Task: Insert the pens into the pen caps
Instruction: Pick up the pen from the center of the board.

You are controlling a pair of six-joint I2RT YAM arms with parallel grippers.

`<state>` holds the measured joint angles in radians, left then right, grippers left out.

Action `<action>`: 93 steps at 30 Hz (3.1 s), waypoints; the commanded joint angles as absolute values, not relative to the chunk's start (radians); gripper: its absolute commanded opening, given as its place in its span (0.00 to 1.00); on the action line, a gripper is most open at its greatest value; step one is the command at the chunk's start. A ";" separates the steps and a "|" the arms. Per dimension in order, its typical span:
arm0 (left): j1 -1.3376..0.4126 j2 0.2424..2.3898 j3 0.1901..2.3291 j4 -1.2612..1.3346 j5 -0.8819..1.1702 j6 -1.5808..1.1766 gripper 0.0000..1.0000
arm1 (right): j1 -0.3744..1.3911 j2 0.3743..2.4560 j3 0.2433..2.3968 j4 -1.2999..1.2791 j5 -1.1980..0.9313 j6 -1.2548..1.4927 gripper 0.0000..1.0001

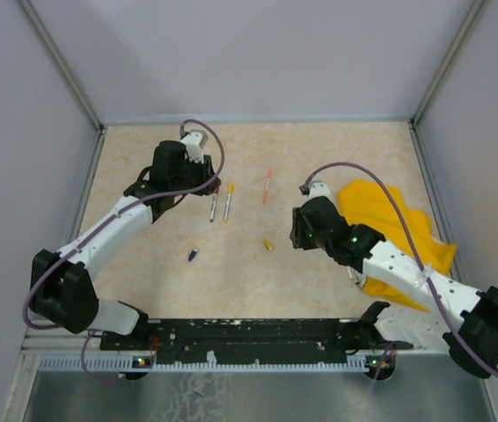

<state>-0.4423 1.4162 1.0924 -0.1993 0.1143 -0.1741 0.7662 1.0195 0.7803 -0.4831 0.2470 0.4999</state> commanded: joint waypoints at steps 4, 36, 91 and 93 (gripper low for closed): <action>-0.440 1.367 1.091 -0.152 0.119 -0.158 0.38 | 0.736 1.161 0.890 -0.561 0.228 0.526 0.36; -0.440 1.319 1.091 -0.167 0.061 -0.143 0.40 | 0.614 1.621 1.180 -0.333 0.214 0.523 0.39; -0.439 1.308 1.085 -0.166 0.051 -0.135 0.43 | 0.560 2.274 1.828 -0.501 0.313 0.429 0.12; -0.439 1.307 1.084 -0.166 0.054 -0.135 0.43 | 0.560 2.256 1.813 -0.490 0.309 0.430 0.07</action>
